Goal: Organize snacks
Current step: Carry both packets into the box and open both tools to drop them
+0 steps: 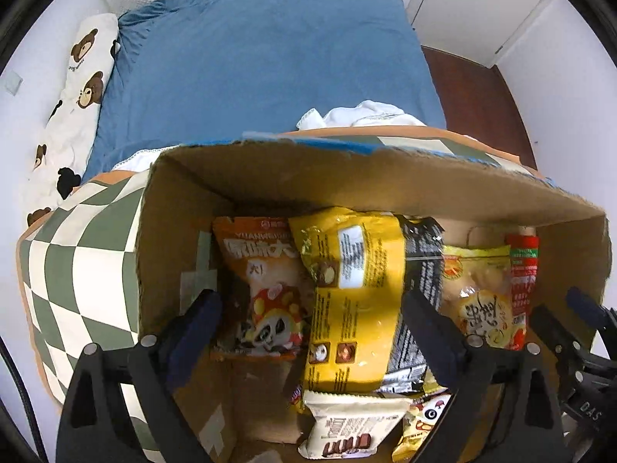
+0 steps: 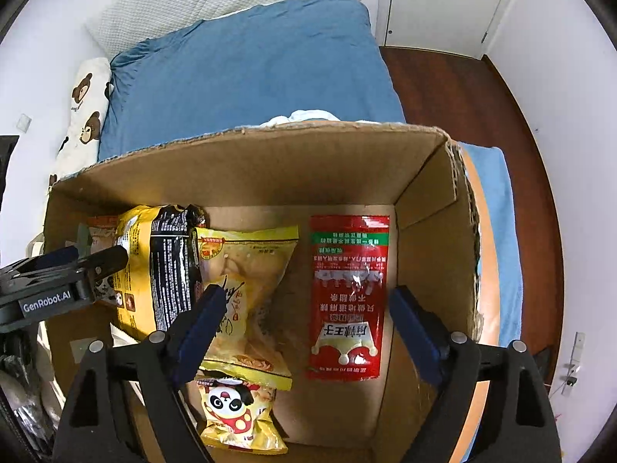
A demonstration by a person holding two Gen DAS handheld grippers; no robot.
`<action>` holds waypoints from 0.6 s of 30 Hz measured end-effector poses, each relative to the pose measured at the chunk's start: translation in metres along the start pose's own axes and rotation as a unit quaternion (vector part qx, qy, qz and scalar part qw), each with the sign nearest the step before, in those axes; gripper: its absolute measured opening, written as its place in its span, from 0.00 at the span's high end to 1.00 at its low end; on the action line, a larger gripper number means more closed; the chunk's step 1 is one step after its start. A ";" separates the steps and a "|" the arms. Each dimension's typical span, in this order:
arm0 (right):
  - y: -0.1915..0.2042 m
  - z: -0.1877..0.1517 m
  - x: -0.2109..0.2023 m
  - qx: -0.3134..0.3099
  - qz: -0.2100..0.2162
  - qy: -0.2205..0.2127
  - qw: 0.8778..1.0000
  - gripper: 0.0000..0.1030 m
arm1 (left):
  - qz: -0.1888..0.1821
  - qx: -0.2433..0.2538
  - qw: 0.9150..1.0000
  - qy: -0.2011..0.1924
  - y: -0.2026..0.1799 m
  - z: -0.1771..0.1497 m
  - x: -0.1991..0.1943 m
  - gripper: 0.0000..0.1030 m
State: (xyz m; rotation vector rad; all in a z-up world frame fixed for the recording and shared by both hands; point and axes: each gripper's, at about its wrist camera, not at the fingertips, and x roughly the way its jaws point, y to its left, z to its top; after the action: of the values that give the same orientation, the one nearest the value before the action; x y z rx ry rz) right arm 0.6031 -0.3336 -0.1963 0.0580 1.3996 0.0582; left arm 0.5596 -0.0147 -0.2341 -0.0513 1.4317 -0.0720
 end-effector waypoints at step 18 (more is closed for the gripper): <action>0.017 -0.053 -0.044 -0.021 0.002 -0.054 0.998 0.14 | -0.019 -0.003 0.996 -0.084 -0.010 -0.065 -0.062 0.07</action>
State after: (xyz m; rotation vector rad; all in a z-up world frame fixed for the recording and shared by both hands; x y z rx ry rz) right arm 0.5433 -0.3192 -0.1607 0.0287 1.2906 0.0853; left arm 0.4863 -0.0187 -0.1815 -0.0882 1.2637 -0.0922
